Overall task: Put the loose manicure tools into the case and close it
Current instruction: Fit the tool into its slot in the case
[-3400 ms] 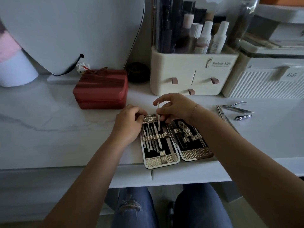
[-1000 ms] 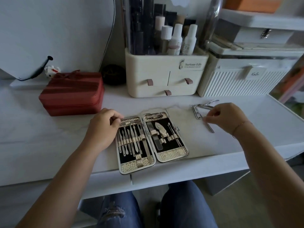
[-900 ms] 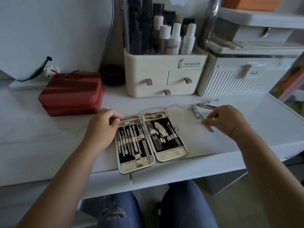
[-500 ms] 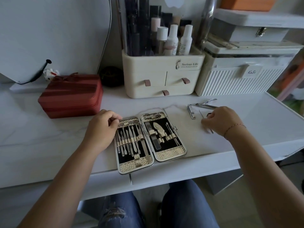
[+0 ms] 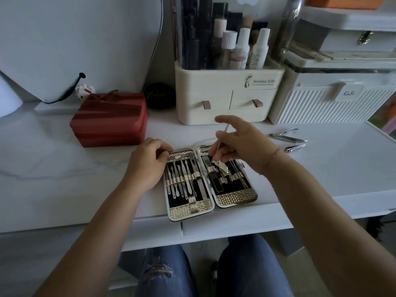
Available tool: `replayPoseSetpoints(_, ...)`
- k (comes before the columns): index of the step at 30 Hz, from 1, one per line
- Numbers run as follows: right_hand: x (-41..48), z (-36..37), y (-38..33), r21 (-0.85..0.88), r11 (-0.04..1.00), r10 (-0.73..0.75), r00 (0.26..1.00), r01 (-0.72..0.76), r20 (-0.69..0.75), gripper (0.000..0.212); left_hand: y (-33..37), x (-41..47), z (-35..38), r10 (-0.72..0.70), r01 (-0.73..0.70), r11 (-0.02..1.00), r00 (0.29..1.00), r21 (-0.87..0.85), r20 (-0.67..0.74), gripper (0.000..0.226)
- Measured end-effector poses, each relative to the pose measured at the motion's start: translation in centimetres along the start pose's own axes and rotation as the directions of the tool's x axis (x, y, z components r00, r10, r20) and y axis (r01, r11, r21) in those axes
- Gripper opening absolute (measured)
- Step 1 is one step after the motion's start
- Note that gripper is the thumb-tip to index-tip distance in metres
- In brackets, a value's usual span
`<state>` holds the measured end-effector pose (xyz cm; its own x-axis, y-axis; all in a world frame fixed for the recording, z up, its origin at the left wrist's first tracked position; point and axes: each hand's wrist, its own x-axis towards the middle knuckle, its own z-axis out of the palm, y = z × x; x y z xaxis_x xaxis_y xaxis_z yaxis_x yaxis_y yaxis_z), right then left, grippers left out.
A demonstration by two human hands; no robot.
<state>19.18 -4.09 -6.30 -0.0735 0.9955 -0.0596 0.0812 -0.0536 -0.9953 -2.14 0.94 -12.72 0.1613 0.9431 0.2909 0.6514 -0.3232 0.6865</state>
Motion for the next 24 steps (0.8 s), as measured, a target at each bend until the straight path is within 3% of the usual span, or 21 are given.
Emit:
replayPoseSetpoints(6,3.3,3.7,0.6,-0.108,0.991,0.085,0.994,-0.077,0.070,0.026,0.3,0.0,-0.2,-0.003,0.003,1.000,1.000,0.002,0.002,0.018)
replayPoseSetpoints(13,5.7,3.3,1.4,-0.326,0.938,0.125,0.992,-0.120,-0.006,0.018,0.4,-0.1,-0.4,0.000,0.000,1.000,1.000,0.010,0.007,0.018)
replayPoseSetpoints(19,6.0,3.6,1.5,-0.231,0.966,0.101,0.993,-0.113,-0.063,0.016,0.4,-0.1,-0.4,0.000,0.000,1.000,1.000,0.018,0.009,0.017)
replayPoseSetpoints(24,6.2,4.0,1.3,-0.284,0.951,0.113,0.992,-0.124,-0.054,0.013,0.3,-0.1,-0.3,-0.001,0.001,1.000,1.000,0.018,0.014,0.016)
